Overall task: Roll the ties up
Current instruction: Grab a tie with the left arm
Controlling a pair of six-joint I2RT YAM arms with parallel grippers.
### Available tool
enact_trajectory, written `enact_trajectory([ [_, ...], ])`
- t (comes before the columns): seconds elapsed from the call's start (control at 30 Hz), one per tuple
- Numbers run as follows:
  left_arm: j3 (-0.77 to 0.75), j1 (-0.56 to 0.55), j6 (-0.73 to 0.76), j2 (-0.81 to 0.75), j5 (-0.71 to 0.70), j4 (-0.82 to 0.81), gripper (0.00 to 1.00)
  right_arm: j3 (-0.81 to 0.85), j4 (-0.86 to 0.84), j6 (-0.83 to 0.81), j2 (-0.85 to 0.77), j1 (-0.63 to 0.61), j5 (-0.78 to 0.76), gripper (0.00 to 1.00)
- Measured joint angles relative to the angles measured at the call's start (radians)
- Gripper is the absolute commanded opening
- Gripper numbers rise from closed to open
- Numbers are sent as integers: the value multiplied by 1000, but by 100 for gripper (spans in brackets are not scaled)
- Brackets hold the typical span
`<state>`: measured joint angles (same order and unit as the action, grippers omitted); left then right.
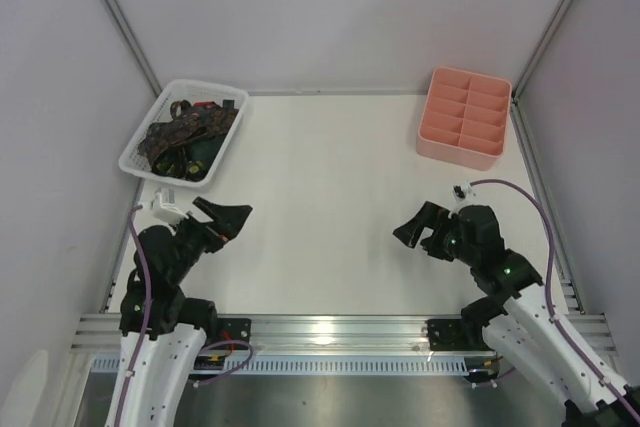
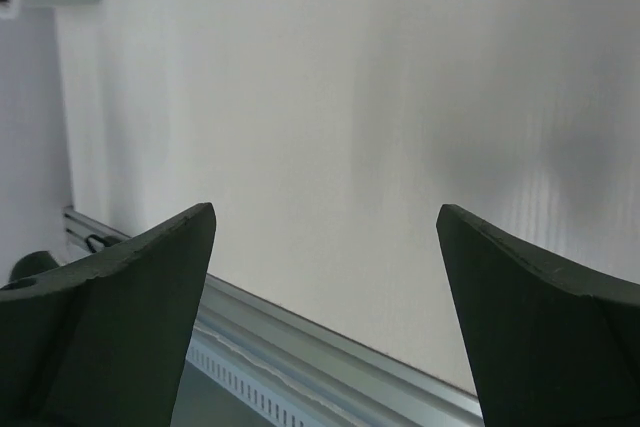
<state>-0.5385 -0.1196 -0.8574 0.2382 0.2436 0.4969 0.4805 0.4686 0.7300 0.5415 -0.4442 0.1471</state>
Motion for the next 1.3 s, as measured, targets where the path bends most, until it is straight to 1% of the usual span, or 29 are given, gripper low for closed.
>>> enact_trajectory([
  [0.13, -18, 0, 30, 112, -29, 98, 100, 79, 100, -31, 146, 0, -47, 100],
  [0.2, -62, 2, 14, 185, -71, 168, 100, 142, 163, -28, 208, 10, -49, 100],
  [0.3, -127, 9, 4, 312, -87, 174, 100, 215, 187, -40, 258, 72, 29, 100],
  [0.37, -190, 15, -6, 454, -117, 179, 100, 232, 185, -51, 285, 129, 88, 98],
  [0.4, -239, 21, -6, 530, -135, 212, 100, 237, 192, -55, 301, 145, 106, 98],
  [0.47, -404, 50, 2, 752, -186, 281, 100, 253, 225, -72, 364, 151, 130, 97],
  [0.53, -620, 80, 6, 992, -271, 334, 100, 276, 251, -94, 439, 135, 145, 97],
  [0.63, -900, 150, 10, 1262, -333, 398, 100, 294, 275, -122, 515, 103, 160, 98],
  [0.7, -1038, 212, 5, 1387, -348, 430, 98, 310, 283, -135, 536, 83, 172, 98],
  [0.83, -1214, 304, -23, 1538, -355, 508, 96, 344, 281, -154, 544, 77, 180, 99],
  [0.93, -1299, 331, -52, 1618, -357, 556, 94, 362, 278, -168, 564, 77, 179, 99],
  [1.13, -1358, 331, -90, 1704, -337, 602, 92, 391, 275, -185, 648, 75, 175, 100],
  [1.23, -1370, 332, -116, 1731, -331, 615, 86, 420, 275, -190, 686, 75, 167, 100],
  [1.27, -1370, 333, -126, 1736, -325, 619, 83, 430, 275, -190, 695, 75, 164, 100],
  [1.3, -1370, 333, -134, 1739, -319, 619, 82, 436, 271, -191, 701, 75, 164, 100],
])
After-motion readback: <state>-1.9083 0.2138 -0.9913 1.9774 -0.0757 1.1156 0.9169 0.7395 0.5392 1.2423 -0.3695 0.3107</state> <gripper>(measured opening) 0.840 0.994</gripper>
